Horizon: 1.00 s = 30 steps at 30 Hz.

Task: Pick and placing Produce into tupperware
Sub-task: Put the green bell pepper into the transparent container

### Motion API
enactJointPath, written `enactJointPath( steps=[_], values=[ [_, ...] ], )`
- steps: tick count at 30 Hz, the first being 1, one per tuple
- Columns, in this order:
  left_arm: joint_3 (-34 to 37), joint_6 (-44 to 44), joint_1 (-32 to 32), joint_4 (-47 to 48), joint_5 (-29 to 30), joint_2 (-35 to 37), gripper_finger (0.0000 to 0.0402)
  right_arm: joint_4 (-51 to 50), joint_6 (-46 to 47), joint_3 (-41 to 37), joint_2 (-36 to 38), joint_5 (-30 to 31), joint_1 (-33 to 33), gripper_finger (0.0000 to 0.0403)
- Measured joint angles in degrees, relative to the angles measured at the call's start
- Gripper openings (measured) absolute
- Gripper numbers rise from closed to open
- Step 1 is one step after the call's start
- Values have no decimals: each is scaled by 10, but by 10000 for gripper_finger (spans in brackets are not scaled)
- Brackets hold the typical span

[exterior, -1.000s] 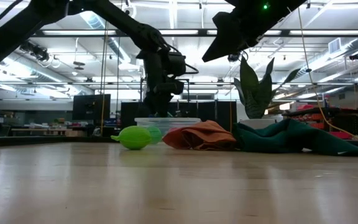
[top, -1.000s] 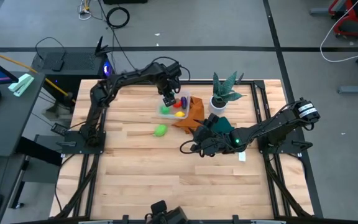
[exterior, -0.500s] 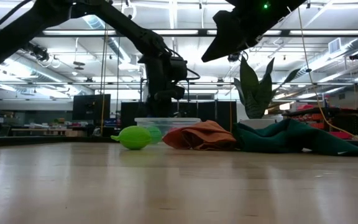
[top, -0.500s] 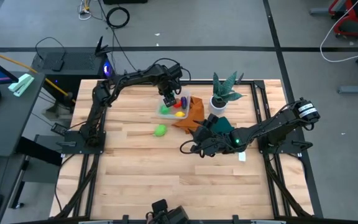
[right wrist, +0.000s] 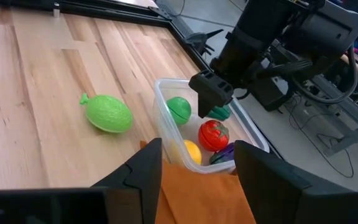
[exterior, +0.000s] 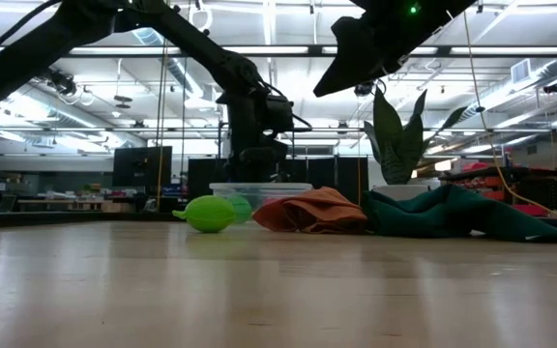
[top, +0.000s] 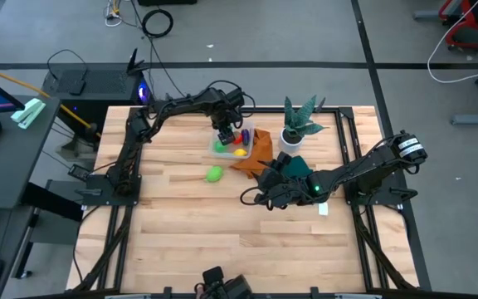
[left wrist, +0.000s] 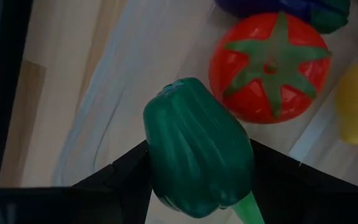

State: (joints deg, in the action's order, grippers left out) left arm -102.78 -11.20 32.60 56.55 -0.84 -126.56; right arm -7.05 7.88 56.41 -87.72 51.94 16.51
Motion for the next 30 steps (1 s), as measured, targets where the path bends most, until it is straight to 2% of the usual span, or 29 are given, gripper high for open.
enactJointPath(
  steps=[20,30],
  values=[
    [0,4,0,-1,-15,0,239,0,0,0,0,0,0,164],
    [0,5,0,-1,-16,0,256,0,0,0,0,0,0,164]
  ],
)
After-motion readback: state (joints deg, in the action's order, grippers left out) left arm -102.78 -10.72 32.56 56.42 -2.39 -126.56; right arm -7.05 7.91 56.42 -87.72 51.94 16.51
